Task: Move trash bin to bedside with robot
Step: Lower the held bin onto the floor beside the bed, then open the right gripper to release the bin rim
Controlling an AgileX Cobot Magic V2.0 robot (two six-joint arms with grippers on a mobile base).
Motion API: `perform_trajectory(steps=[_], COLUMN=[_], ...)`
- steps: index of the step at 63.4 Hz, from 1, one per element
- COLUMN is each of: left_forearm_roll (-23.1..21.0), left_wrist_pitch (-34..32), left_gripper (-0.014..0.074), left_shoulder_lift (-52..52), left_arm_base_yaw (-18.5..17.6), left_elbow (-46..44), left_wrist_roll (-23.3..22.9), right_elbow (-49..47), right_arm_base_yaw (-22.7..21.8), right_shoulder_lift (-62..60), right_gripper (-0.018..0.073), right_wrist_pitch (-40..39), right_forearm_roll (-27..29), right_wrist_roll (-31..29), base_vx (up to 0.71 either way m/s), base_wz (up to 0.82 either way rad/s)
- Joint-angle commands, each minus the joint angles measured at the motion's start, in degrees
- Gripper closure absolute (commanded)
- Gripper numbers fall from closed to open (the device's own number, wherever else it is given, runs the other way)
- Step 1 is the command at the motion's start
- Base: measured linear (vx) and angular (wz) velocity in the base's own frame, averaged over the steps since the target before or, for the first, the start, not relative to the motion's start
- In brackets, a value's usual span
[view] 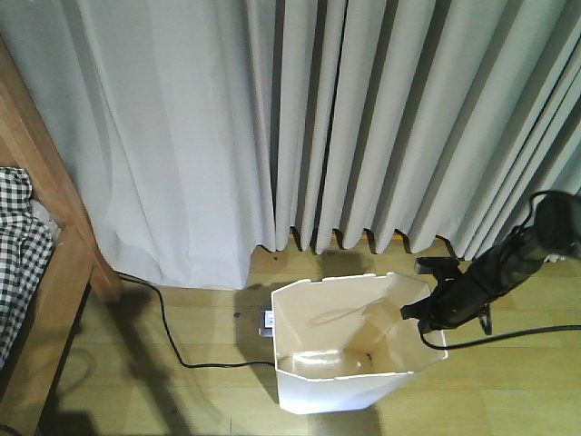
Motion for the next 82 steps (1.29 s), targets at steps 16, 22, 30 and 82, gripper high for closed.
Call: perform_trajectory(steps=[16, 22, 30, 82], left_forearm_roll=[-0.54, -0.54, -0.54, -0.54], left_wrist_pitch=[-4.27, -4.27, -4.27, -4.27], left_gripper=[0.0603, 0.0603, 0.0603, 0.0603], left_shoulder_lift=[-0.81, -0.81, -0.81, -0.81], left_arm_base_yaw=[-0.37, -0.37, -0.37, -0.37], left_elbow=[0.67, 0.67, 0.67, 0.67], left_wrist_roll=[-0.79, -0.79, -0.79, -0.79], right_elbow=[-16.56, -20.43, -24.27, -27.39], right_arm_base_yaw=[-0.23, -0.23, -0.23, -0.23], right_shoulder_lift=[8.10, 11.08, 14.32, 16.36], right_gripper=[0.0561, 0.0560, 0.0559, 0.0127], right_wrist_pitch=[6.15, 7.30, 8.74, 7.70], right_forearm_roll=[-1.89, -2.07, -2.14, -10.07], right_wrist_roll=[7.23, 7.51, 8.12, 15.28], base_vx=[0.00, 0.00, 0.00, 0.00], base_wz=[0.00, 0.00, 0.00, 0.00])
